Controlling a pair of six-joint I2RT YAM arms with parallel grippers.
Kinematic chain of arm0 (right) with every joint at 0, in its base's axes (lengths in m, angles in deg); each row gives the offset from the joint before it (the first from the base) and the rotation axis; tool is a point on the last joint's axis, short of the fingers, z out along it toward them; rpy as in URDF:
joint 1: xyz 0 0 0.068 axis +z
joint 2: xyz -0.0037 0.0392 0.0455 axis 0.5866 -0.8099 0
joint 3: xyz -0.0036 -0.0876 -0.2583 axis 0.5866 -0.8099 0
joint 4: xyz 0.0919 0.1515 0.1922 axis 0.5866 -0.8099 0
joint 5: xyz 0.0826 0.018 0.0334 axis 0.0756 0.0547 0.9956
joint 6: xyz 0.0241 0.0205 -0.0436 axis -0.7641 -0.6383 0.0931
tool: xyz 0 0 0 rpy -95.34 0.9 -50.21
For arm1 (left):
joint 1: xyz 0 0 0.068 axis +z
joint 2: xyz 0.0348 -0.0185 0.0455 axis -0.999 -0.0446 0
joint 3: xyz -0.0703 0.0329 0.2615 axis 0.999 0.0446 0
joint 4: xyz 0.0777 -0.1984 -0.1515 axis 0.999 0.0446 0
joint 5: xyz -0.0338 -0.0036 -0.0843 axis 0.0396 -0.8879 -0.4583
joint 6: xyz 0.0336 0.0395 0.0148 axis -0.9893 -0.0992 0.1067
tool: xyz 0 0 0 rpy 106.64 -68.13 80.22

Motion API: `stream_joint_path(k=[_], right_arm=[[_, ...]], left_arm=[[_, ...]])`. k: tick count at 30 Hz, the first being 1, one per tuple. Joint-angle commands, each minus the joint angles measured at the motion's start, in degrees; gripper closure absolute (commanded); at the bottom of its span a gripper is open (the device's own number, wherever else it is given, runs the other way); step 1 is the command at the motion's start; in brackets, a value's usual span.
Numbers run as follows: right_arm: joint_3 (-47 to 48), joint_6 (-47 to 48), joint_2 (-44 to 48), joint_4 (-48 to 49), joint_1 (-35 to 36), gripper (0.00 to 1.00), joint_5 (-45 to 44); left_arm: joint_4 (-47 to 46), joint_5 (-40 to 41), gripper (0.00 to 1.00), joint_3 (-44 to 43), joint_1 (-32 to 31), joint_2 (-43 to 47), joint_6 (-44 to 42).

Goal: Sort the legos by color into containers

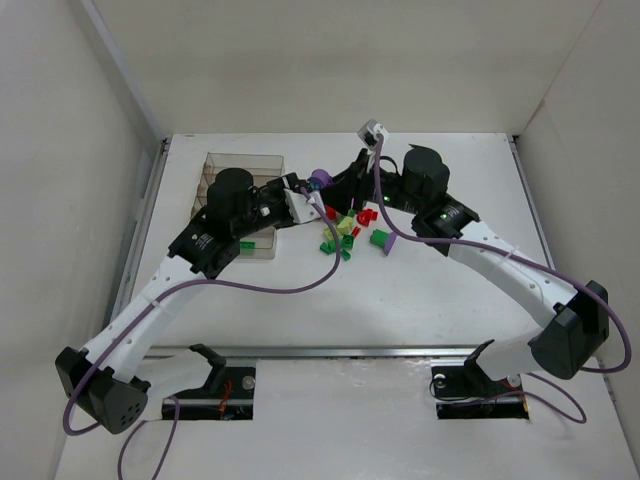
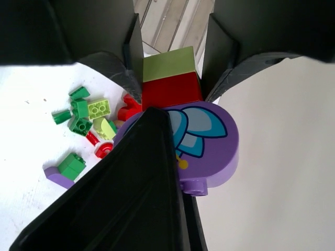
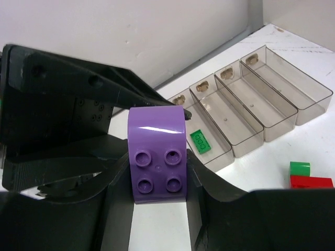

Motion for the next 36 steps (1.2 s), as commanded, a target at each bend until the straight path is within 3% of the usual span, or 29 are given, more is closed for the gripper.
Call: stream_joint_path(k=[1,3,5,8,9,11,12,14,15,17,18,25,29,33,36], right_arm=[[0.26,0.23,1.74,3.26,0.52,1.00,0.43],[0.26,0.23,1.74,3.26,0.52,1.00,0.43],[0.26,0.23,1.74,3.26,0.52,1.00,0.43],[0.26,0.23,1.74,3.26,0.52,1.00,-0.10],[0.78,0.23,1.74,3.26,0.52,0.91,-0.10],[0.79,-2.22,1.12,3.26,0.52,0.60,-0.62],[1.49,-2.23,0.17,3.26,0.52,0.40,-0.10],[2.54,-3.46,-1.86,3.26,0.52,0.17,1.48],[3.07,-3.98,-2.47,3.26,0.52,0.10,2.01],[3.87,-4.77,-4.23,3.26,0.52,0.10,2.01],[4.47,-4.78,-4.24,3.26,0.52,0.11,1.23],[5.71,-4.78,-6.26,3.26,0.52,0.51,0.52],[6.24,-5.39,-6.26,3.26,0.52,0.96,-0.09],[4.23,-4.70,-5.04,3.26,0.52,1.00,-3.16],[1.33,-3.12,-0.73,3.26,0.52,1.00,-12.44]], left_arm=[[-0.74,-1.60,0.72,-2.59,-1.02,1.06,-0.33],[-0.73,-0.38,0.82,-2.59,-1.02,1.59,-0.33],[-0.73,0.41,0.82,-1.98,-1.02,1.59,-0.33],[-0.21,0.94,0.96,-1.45,-1.02,1.59,-0.86],[-0.21,0.94,1.00,-1.45,-1.02,2.11,-0.86],[-0.21,0.94,1.00,-1.45,-1.02,2.12,-0.86],[-0.21,0.94,1.00,-1.45,-1.02,2.12,-0.86],[-0.21,0.94,1.00,-1.45,-1.02,2.12,-0.86],[-0.21,0.94,1.00,-1.45,-1.02,2.12,-0.86],[-0.21,0.94,1.00,-1.45,-1.02,2.12,-0.86],[-0.73,0.94,1.00,-1.45,-1.02,2.12,-0.86],[-1.79,0.94,1.00,-1.45,-1.02,2.65,0.99],[-1.18,0.94,1.00,-0.92,-1.02,2.65,0.99],[-0.03,3.75,1.00,1.00,-1.02,2.65,0.99],[1.37,8.32,1.00,2.41,-1.02,2.65,0.99]])
